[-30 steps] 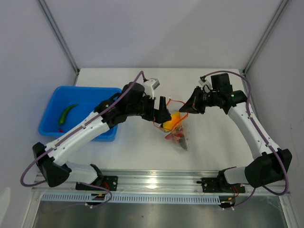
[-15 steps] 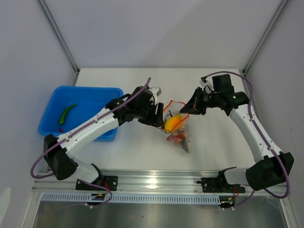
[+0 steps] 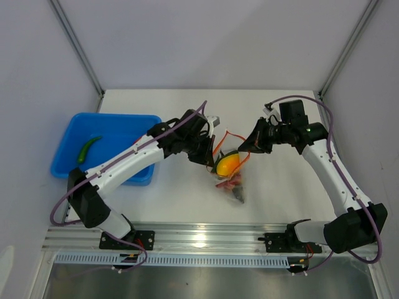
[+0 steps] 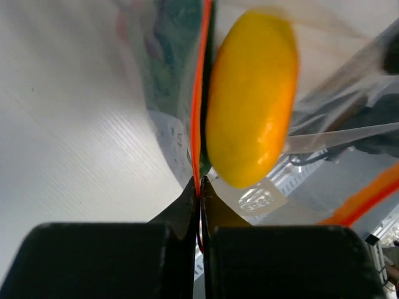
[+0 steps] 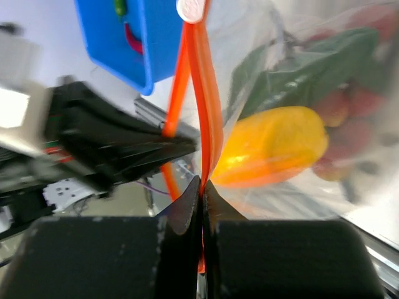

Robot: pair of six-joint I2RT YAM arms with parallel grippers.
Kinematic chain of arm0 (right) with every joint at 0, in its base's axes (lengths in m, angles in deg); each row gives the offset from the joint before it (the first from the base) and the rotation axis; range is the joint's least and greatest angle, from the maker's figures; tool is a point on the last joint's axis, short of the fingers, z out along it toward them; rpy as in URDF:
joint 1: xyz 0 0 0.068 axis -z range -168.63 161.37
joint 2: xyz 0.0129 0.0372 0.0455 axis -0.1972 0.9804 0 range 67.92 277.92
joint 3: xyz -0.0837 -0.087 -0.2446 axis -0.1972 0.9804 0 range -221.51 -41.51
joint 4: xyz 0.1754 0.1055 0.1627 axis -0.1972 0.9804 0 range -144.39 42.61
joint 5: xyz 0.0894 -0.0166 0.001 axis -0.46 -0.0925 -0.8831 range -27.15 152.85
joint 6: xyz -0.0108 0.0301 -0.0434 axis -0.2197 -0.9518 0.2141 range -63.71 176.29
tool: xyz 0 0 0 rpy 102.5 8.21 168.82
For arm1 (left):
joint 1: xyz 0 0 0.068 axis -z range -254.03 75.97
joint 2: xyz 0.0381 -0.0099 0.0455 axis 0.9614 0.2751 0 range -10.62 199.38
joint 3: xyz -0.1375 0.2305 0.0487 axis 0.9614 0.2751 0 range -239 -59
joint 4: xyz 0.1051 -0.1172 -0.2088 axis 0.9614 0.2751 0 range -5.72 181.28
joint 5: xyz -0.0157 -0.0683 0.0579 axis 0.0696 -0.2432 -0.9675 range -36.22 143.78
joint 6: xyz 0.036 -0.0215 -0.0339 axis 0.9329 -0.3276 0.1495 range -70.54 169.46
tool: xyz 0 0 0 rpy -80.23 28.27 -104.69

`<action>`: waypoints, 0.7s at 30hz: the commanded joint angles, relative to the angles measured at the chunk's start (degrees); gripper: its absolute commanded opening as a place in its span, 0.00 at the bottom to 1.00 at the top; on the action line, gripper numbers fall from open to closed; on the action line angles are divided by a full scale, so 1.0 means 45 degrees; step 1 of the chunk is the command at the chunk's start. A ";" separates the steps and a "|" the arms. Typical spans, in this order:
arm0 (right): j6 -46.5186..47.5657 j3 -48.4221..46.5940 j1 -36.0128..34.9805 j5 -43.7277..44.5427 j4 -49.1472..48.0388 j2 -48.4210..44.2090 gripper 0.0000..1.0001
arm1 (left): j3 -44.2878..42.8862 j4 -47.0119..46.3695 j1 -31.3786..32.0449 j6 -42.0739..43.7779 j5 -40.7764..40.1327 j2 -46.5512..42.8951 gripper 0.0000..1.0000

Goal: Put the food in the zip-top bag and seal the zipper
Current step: Place the fake fruit in the zipper food storage bag.

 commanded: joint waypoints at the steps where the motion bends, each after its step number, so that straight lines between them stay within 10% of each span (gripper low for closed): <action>1: 0.0894 -0.0153 0.0062 0.0713 0.0602 -0.0418 0.00 | -0.1589 0.0009 -0.0046 0.0016 0.1012 -0.0426 0.01; 7: 0.2008 -0.0738 0.0062 0.2005 0.1697 -0.0320 0.00 | -0.2804 -0.1084 0.0052 -0.0941 0.3708 -0.0466 0.01; 21: 0.2204 -0.0227 0.0042 0.2219 0.1520 -0.0379 0.00 | -0.1550 -0.0577 -0.0104 -0.0668 0.2695 -0.0465 0.01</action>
